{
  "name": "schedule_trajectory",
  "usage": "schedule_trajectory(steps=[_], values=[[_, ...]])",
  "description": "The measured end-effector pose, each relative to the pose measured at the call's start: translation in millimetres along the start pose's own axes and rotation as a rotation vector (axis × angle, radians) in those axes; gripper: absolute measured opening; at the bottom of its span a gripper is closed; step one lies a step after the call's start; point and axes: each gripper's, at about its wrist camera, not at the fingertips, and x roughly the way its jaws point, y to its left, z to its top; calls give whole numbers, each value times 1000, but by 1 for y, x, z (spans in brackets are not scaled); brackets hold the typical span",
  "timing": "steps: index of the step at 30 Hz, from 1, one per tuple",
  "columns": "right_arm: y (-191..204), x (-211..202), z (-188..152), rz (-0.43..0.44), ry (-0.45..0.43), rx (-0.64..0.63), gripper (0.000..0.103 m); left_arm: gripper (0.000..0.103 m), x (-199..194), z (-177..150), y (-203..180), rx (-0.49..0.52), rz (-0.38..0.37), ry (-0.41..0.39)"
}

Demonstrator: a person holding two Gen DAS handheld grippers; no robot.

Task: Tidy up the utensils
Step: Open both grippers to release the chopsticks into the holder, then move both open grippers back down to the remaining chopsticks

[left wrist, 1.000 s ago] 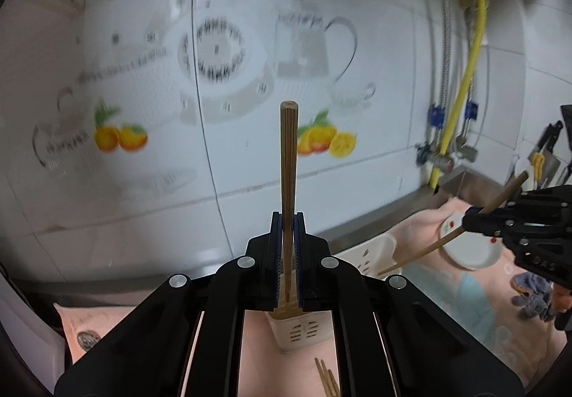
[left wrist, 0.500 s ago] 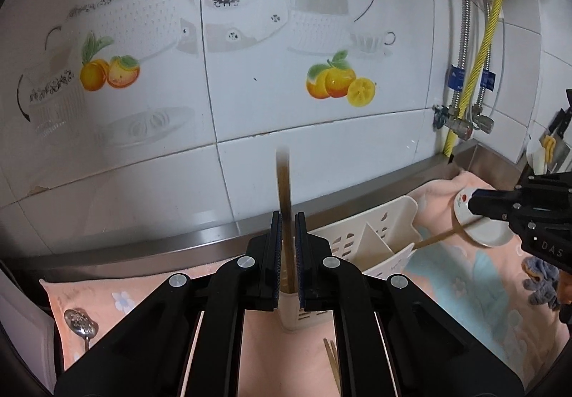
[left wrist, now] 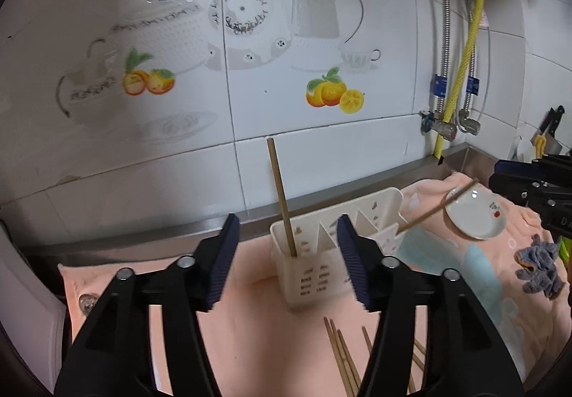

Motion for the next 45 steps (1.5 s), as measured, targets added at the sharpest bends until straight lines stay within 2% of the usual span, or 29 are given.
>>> schedule_trajectory(steps=[3,9,16,23,27,33,45], values=[[9,-14,-16,2,-9,-6,28,69,-13,-13,-2,-2,-2,2],[26,-28,-59,13,10,0,28,73,-30,-51,-8,-3,-27,49],[40,-26,-121,26,85,41,28,74,-38,-92,-12,-43,-59,111],[58,-15,-179,12,175,46,28,77,-41,-132,-15,-63,-60,173],[61,-8,-205,30,231,78,24,77,-43,-150,-16,-65,-56,204],[65,1,-227,38,272,97,21,77,-45,-172,-15,-85,-51,240],[69,16,-241,57,322,112,13,76,-38,-202,-27,-62,-64,305]])
